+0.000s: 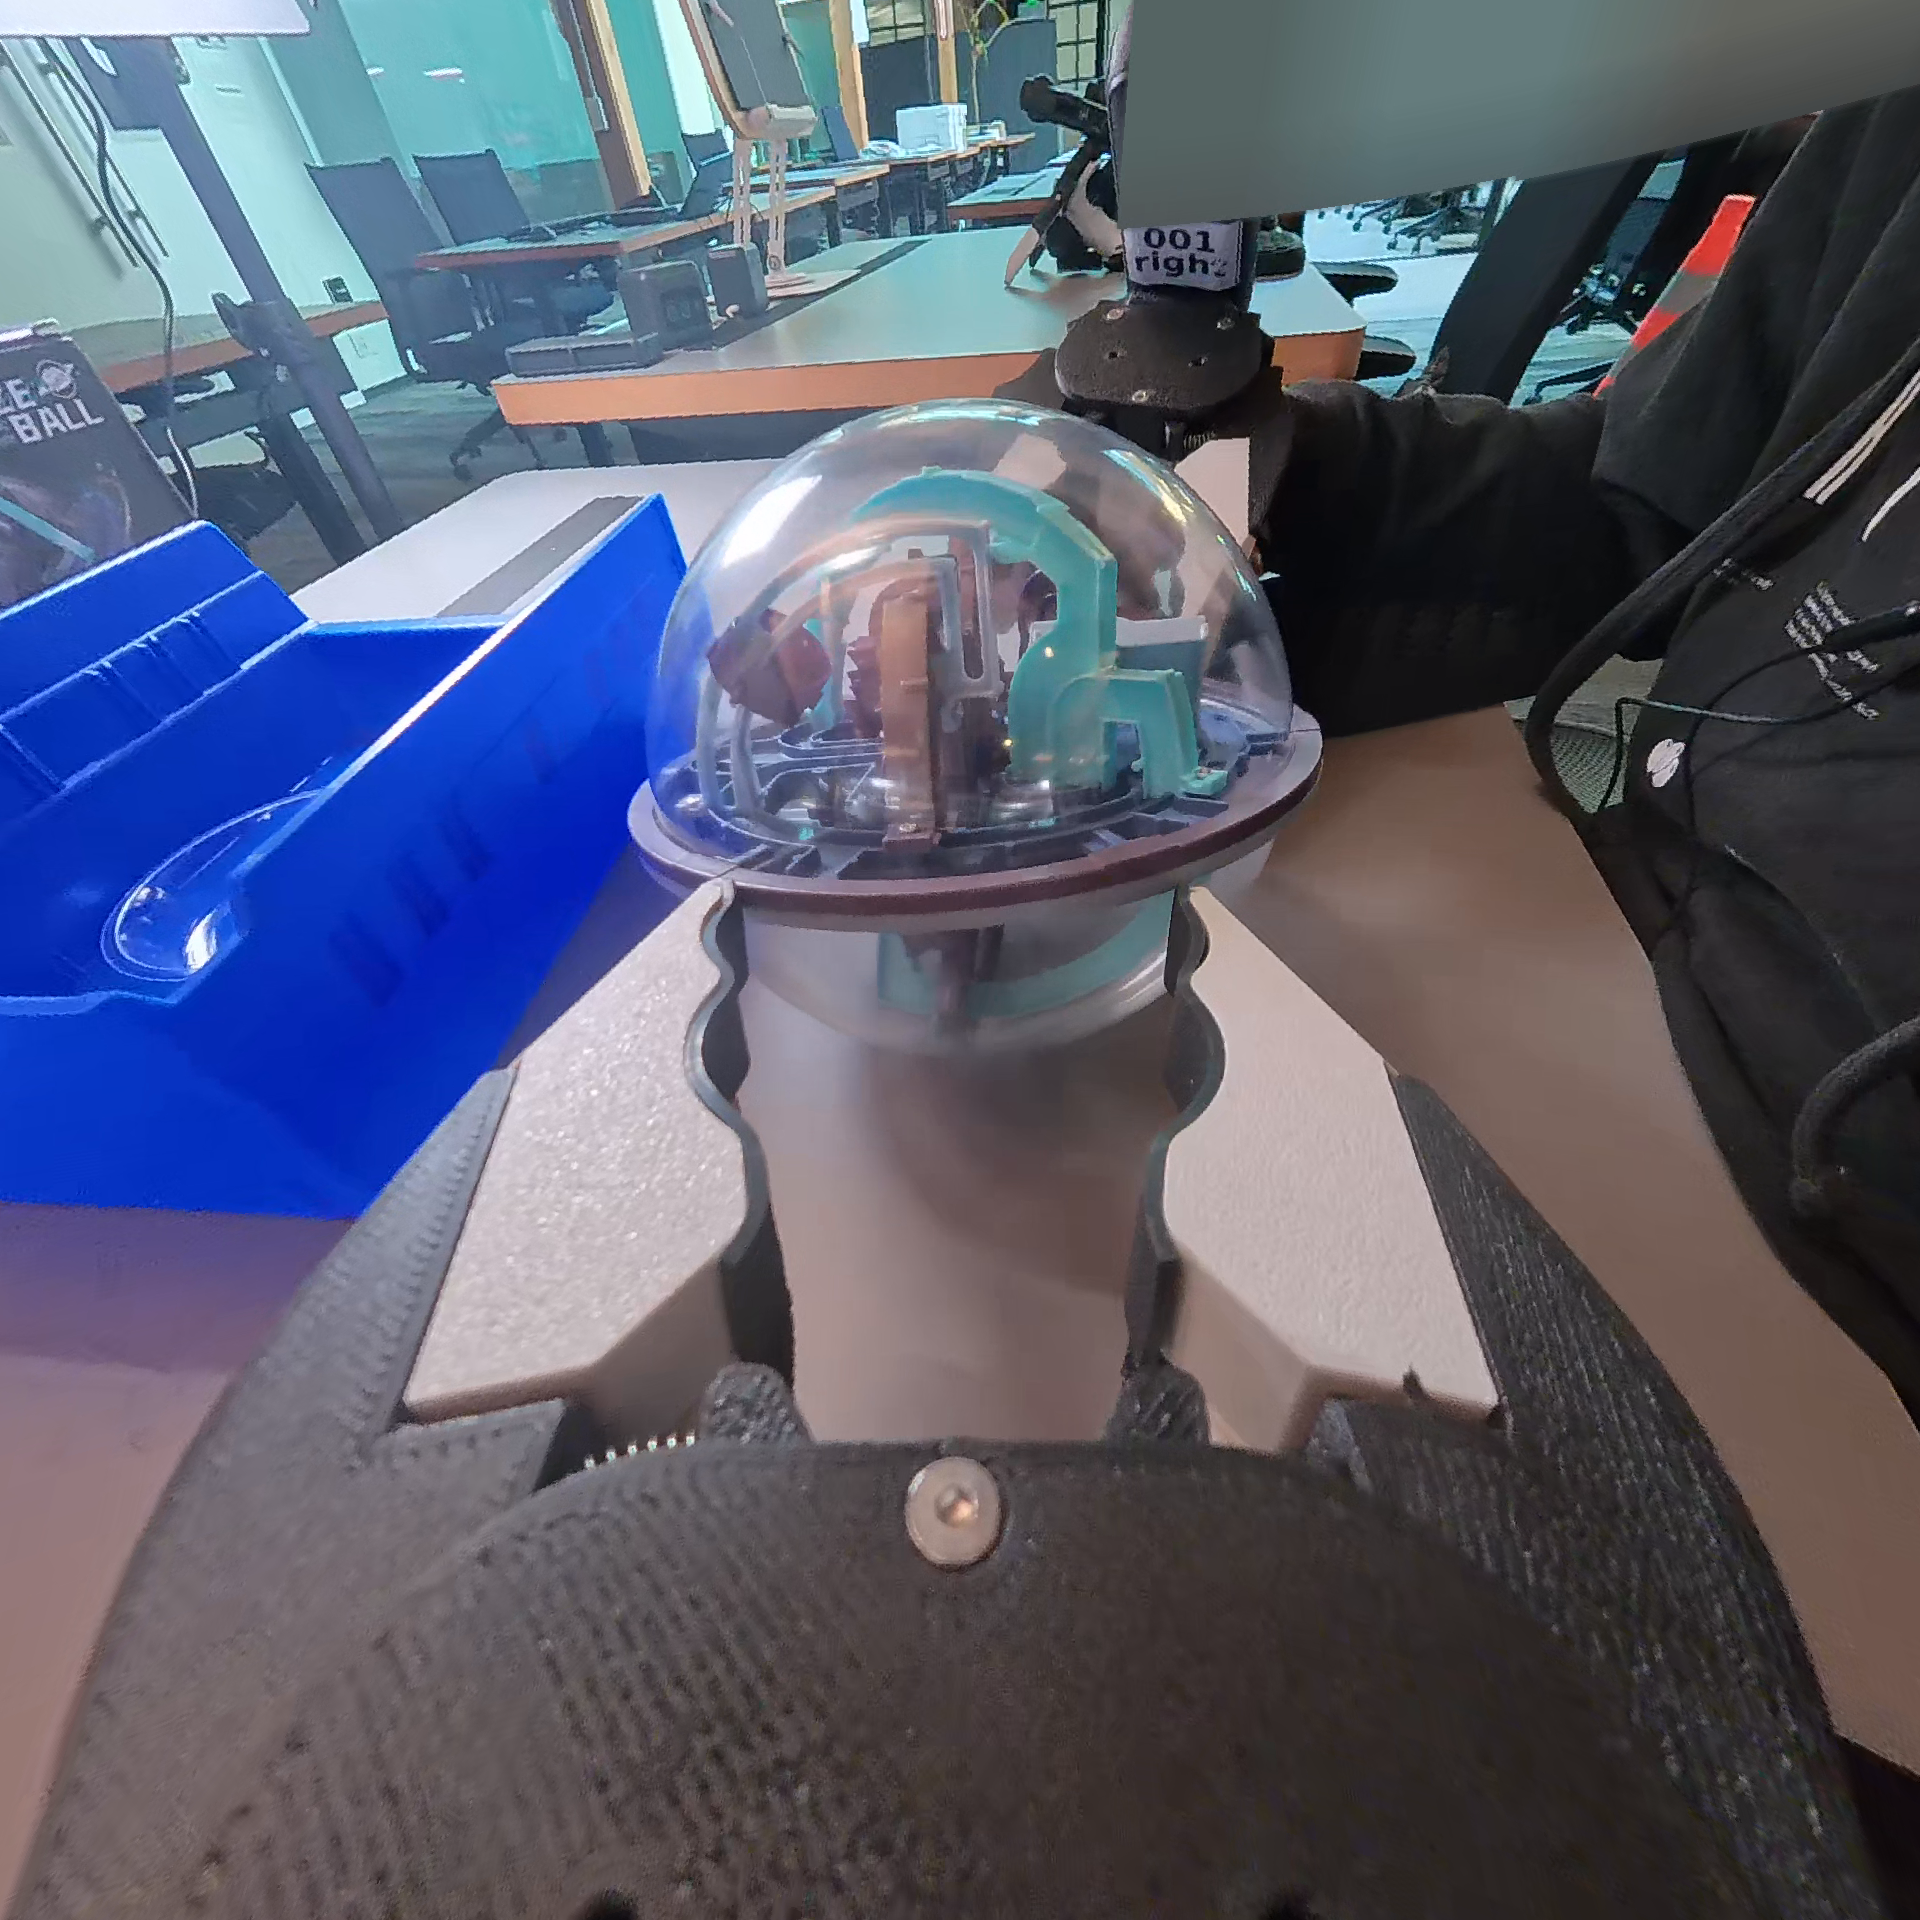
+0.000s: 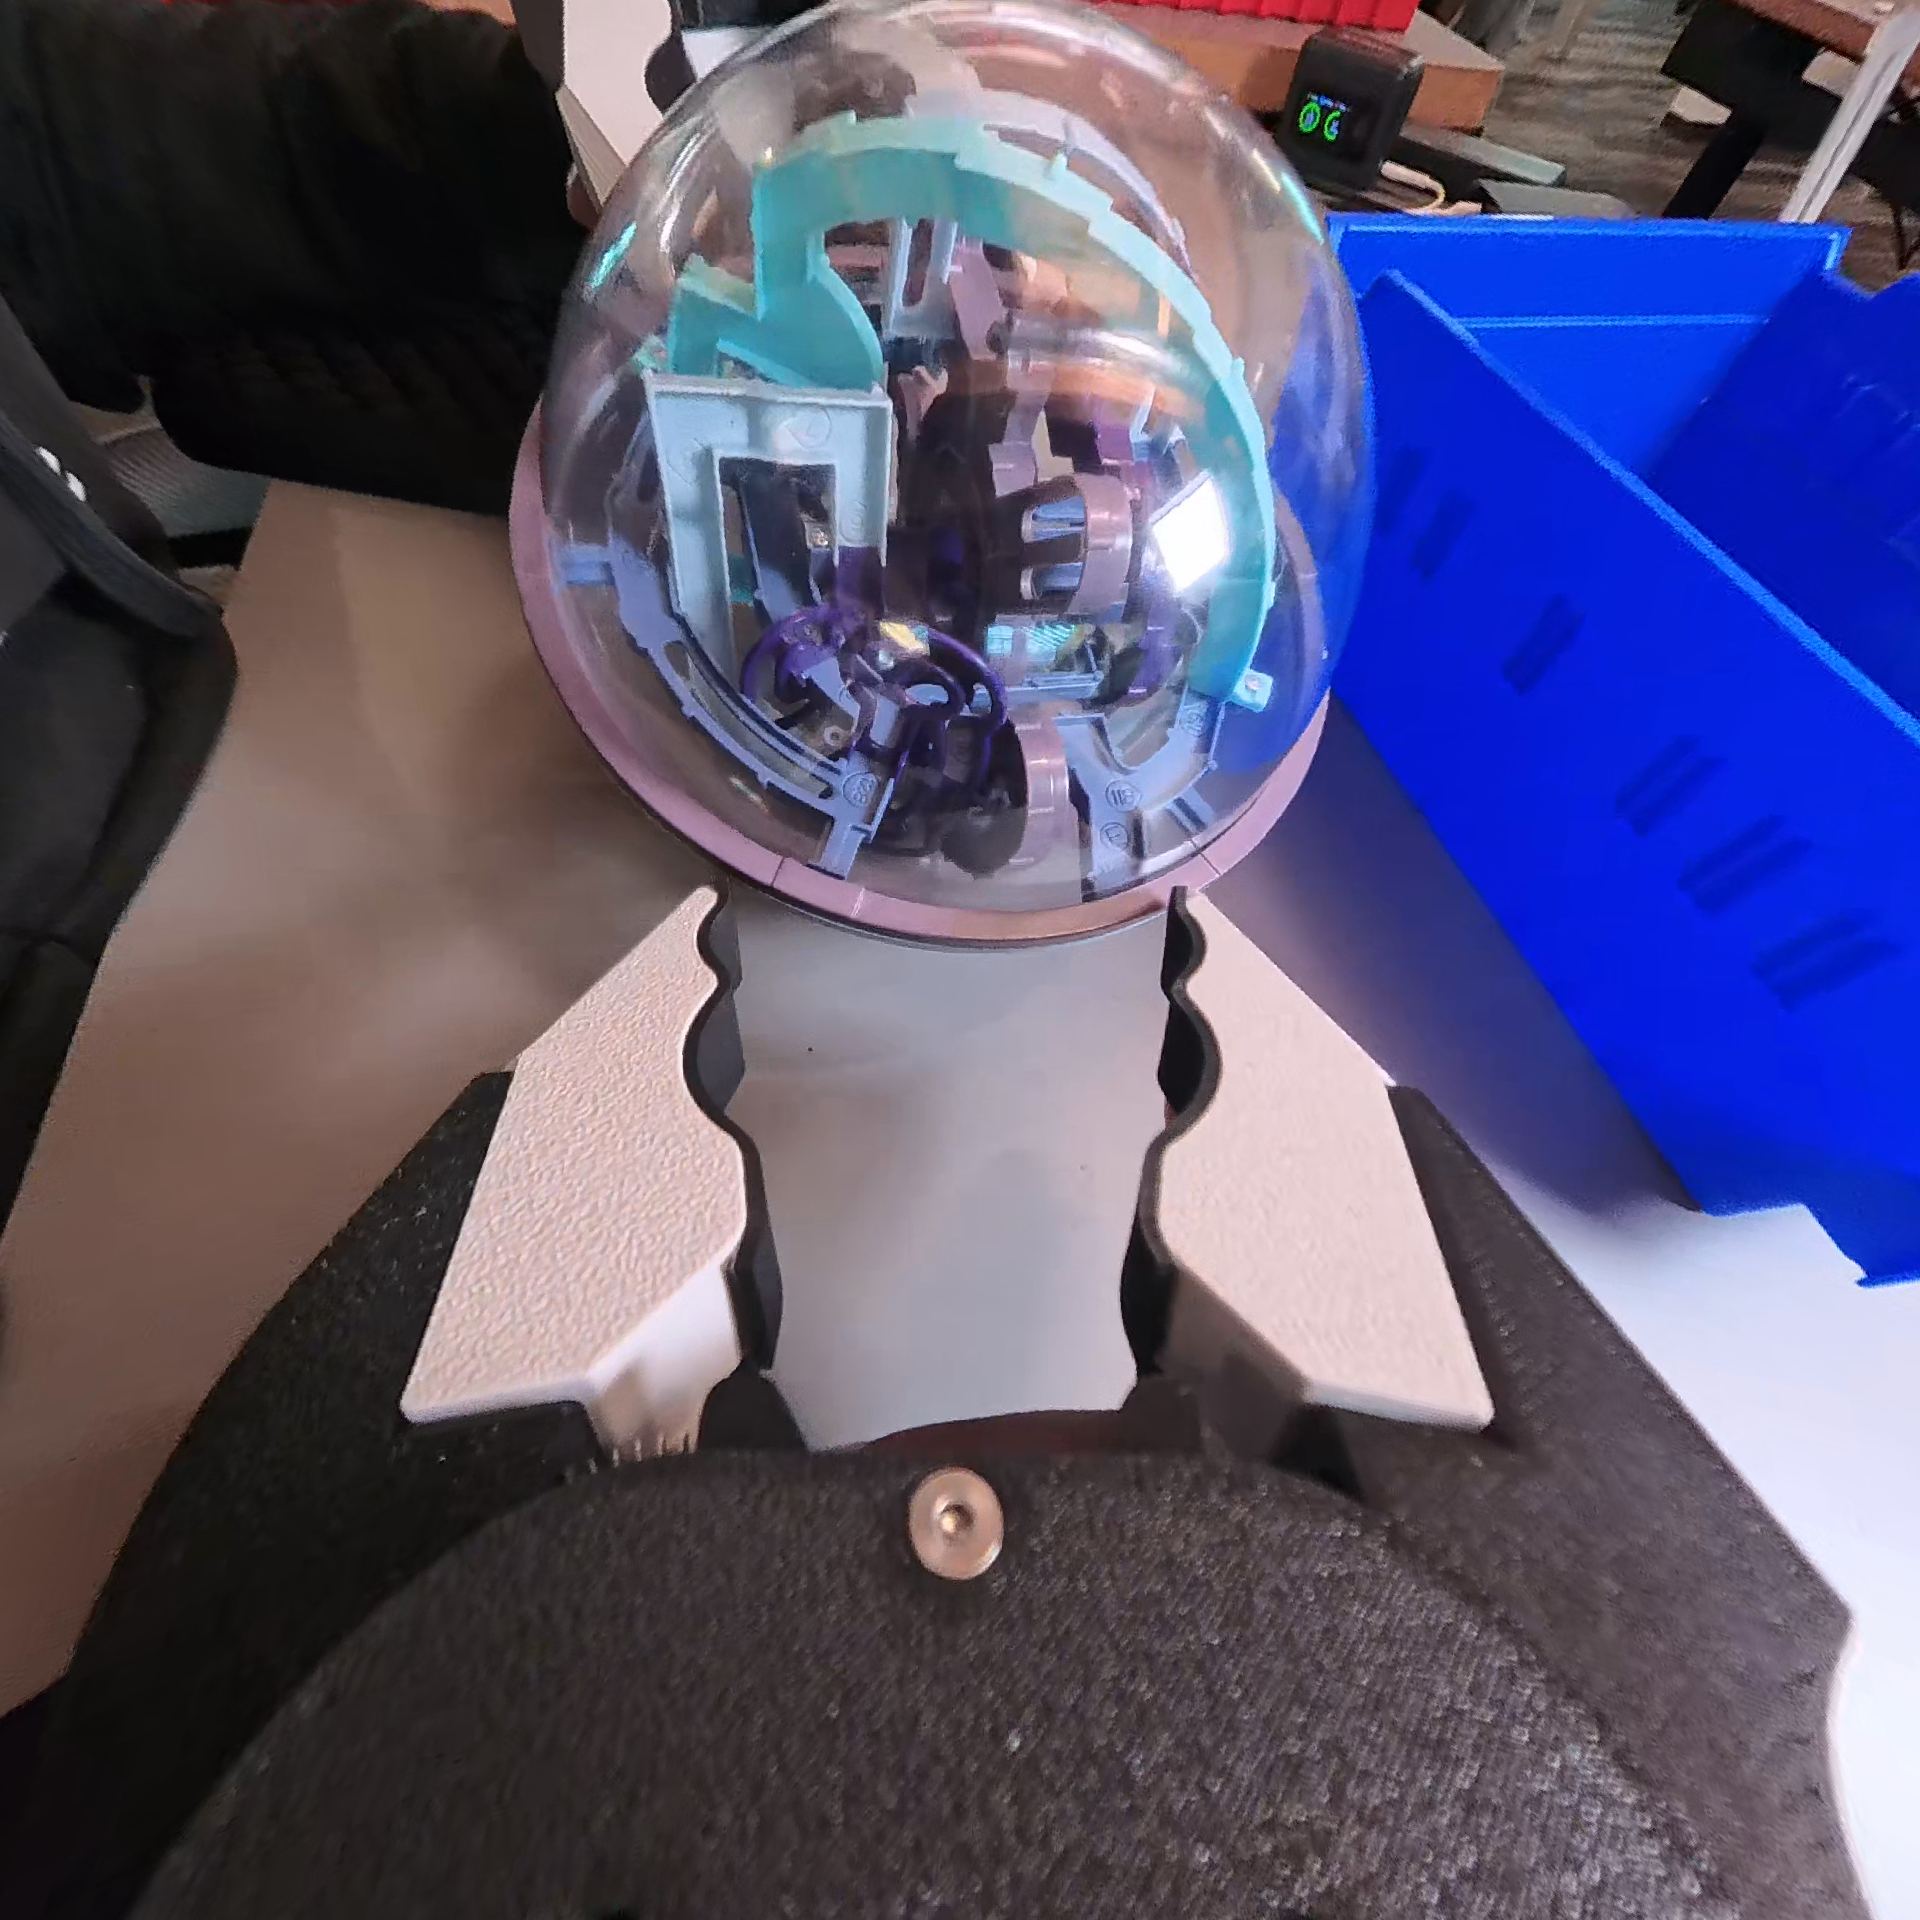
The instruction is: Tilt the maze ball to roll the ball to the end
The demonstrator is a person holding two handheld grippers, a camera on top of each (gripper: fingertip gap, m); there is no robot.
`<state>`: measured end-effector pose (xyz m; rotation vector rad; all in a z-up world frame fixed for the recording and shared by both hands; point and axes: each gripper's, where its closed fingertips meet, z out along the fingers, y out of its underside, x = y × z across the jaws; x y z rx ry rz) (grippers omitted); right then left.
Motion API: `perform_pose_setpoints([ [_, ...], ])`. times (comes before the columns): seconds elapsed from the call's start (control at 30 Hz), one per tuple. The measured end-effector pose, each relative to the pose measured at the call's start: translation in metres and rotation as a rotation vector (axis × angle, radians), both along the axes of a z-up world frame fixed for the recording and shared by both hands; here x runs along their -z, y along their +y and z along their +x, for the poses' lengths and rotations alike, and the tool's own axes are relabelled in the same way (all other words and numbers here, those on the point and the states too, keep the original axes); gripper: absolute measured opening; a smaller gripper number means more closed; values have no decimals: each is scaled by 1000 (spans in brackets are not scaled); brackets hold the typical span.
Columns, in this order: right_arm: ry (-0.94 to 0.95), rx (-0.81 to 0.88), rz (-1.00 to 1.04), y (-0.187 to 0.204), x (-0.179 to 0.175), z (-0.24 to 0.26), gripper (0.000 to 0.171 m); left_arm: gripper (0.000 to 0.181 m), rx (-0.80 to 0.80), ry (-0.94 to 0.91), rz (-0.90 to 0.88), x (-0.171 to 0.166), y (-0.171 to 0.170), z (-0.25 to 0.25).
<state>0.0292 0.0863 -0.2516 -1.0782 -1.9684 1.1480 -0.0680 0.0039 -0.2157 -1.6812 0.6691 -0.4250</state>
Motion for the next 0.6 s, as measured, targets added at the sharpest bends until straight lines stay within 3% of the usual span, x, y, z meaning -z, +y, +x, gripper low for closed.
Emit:
perform_pose_setpoints([
  [0.6, -30, -25, 29, -6, 8, 2, 86, 66, 73, -33, -16, -3, -16, 4],
])
